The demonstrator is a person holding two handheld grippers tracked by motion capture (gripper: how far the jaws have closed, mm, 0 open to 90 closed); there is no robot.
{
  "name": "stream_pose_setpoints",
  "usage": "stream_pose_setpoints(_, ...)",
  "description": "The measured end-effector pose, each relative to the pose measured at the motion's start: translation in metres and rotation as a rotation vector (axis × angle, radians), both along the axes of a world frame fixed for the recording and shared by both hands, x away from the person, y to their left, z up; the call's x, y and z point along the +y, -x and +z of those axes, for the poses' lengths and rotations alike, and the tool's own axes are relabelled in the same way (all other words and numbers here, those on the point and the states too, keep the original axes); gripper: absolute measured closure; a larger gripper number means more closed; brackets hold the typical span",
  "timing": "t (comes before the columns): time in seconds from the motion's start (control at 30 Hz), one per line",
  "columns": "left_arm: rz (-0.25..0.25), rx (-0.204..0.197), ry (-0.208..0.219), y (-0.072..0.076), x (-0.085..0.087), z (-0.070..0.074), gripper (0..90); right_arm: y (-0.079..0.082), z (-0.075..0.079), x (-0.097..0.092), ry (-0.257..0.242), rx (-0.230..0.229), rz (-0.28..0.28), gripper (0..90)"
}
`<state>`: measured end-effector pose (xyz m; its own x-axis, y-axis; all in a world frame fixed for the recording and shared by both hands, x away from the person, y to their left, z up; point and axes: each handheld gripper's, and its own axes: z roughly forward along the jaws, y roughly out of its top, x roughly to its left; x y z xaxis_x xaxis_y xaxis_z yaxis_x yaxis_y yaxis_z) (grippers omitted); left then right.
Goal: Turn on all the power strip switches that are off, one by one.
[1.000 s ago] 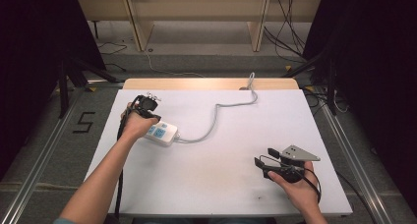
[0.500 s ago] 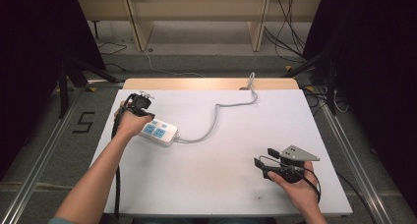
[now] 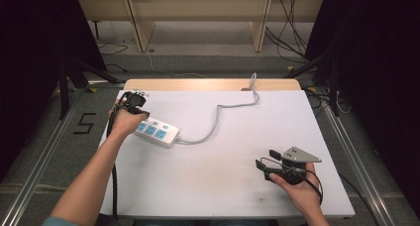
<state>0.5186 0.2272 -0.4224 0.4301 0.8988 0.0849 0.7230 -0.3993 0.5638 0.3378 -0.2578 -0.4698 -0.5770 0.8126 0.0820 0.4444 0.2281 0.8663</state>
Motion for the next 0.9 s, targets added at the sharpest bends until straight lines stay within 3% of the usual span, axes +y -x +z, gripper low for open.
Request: stream_pose_setpoints(0.9,0.037,0.021,-0.008,-0.011,0.011,-0.011,89.8,0.000,0.000,0.000,0.003,0.001,-0.002,33.8)
